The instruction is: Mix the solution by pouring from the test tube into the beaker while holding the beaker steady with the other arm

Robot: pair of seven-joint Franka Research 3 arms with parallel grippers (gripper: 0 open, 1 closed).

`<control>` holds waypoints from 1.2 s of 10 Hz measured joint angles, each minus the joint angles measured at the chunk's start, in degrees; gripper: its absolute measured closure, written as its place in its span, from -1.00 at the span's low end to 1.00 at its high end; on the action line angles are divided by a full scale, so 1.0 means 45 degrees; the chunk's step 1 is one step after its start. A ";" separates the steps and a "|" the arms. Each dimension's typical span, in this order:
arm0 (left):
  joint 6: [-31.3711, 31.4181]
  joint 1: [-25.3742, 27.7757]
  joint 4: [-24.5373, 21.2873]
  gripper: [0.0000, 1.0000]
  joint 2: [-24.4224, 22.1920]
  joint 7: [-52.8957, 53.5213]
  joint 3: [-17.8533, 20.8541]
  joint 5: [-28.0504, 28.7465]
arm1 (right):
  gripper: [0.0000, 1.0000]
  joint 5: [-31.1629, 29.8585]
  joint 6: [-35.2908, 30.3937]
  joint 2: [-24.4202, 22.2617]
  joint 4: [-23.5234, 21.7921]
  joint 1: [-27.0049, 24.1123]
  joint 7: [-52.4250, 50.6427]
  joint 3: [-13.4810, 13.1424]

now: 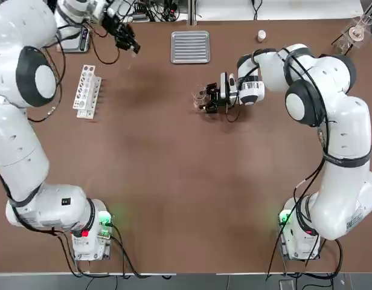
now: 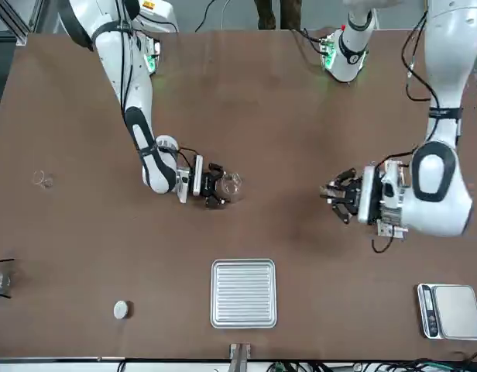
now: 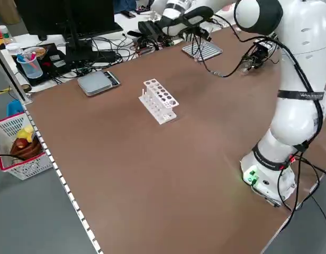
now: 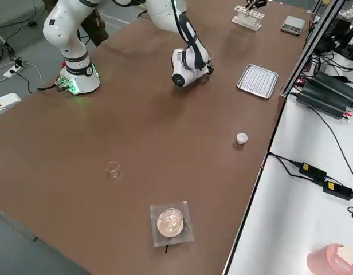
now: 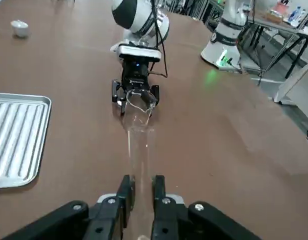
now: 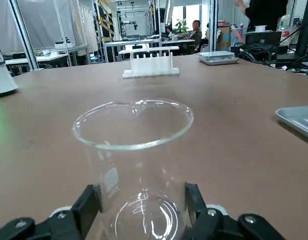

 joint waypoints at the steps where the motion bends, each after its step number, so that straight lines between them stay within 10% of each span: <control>1: 0.0659 -0.0507 -0.0031 0.57 -0.0007 -0.0455 0.0021 0.0168 | -0.53 -0.0001 0.0000 0.0000 0.0000 0.0000 -0.0005 -0.0001; 12: 0.4374 -0.5869 -0.1248 0.57 0.0042 -0.4607 0.0932 0.1373 | -0.53 -0.0006 0.0024 -0.0004 0.0020 0.0001 -0.0023 -0.0058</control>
